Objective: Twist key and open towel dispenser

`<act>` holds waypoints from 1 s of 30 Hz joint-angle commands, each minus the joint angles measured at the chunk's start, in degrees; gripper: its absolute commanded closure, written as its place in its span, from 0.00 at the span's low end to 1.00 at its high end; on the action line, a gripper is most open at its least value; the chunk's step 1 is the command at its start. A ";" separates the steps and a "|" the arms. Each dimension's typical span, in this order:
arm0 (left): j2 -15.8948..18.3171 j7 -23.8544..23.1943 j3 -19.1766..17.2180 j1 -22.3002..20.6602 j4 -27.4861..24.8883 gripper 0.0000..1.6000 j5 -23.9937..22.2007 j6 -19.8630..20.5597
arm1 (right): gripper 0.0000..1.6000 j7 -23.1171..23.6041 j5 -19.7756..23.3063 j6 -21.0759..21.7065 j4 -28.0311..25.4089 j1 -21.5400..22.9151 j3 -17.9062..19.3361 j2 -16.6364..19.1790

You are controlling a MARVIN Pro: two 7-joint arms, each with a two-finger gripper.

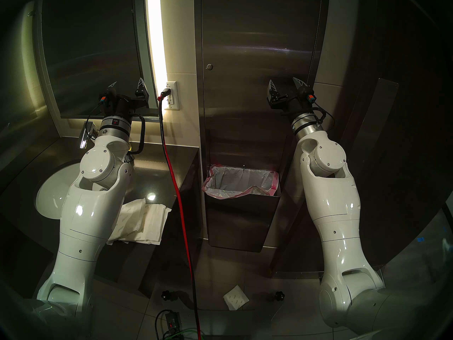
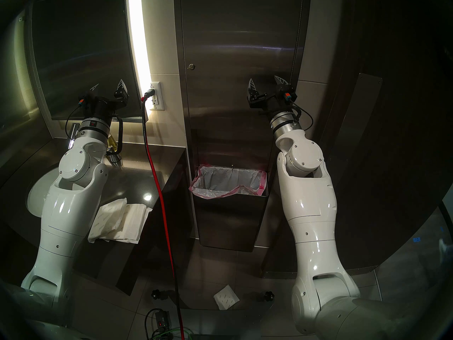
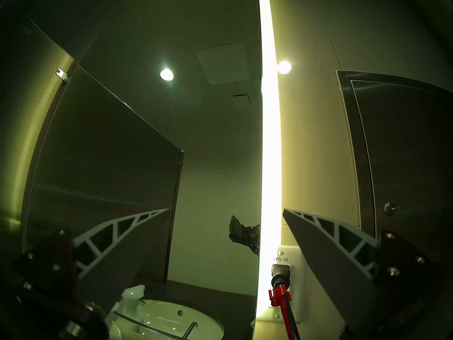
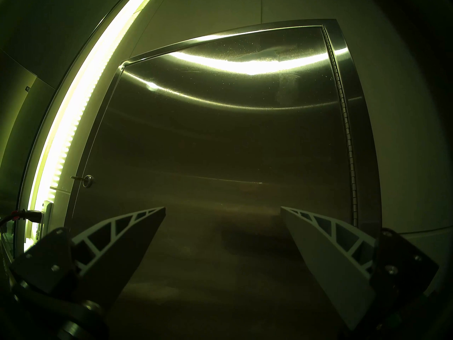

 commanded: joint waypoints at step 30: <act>0.02 -0.02 -0.05 -0.71 -0.36 0.00 0.00 -0.04 | 0.00 7.47 -0.65 0.16 1.00 3.54 -2.43 3.74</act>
